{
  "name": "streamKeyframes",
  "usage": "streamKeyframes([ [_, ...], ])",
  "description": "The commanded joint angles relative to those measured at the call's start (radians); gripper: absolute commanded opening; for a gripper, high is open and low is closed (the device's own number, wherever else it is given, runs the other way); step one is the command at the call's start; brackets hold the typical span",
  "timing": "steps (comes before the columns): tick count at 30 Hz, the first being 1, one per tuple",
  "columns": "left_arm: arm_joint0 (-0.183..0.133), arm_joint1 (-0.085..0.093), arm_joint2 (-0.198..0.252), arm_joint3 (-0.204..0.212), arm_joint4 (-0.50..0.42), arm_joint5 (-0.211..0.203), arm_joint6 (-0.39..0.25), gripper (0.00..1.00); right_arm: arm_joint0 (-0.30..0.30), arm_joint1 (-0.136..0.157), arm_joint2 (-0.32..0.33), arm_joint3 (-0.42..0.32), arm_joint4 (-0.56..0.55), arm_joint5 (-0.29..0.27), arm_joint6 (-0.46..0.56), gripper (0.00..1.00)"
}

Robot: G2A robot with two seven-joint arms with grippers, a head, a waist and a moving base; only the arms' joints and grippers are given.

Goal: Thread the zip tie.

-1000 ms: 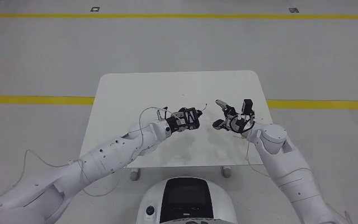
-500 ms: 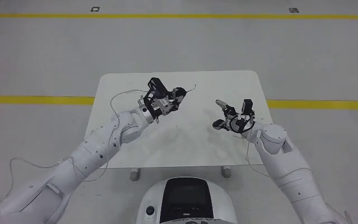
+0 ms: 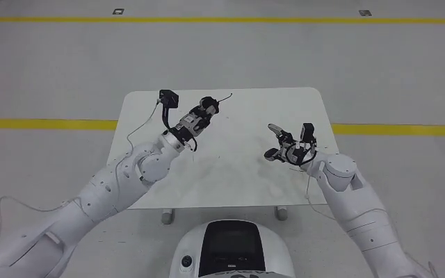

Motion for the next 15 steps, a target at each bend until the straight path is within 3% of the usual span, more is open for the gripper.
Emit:
streamKeyframes([
  [1, 0.000, 0.000, 0.000, 0.000, 0.003, 0.000, 0.000, 0.00, 0.000, 0.000, 0.000, 0.000, 0.000, 0.000, 0.000, 1.00],
  [5, 0.005, -0.002, 0.000, -0.003, -0.005, 0.002, -0.007, 0.00, 0.000, 0.000, 0.000, 0.000, 0.000, 0.000, 0.000, 1.00],
  [8, 0.022, -0.008, -0.027, -0.016, -0.143, 0.000, -0.053, 0.00, 0.000, 0.000, 0.000, 0.000, 0.000, 0.000, 0.000, 1.00],
  [11, 0.028, -0.008, -0.060, -0.019, -0.286, 0.000, -0.141, 0.00, 0.000, 0.000, 0.000, 0.000, 0.000, 0.000, 0.000, 1.00],
  [15, 0.051, 0.000, -0.142, -0.026, -0.487, 0.000, -0.308, 0.00, 0.000, 0.000, 0.000, 0.000, 0.000, 0.000, 0.000, 1.00],
])
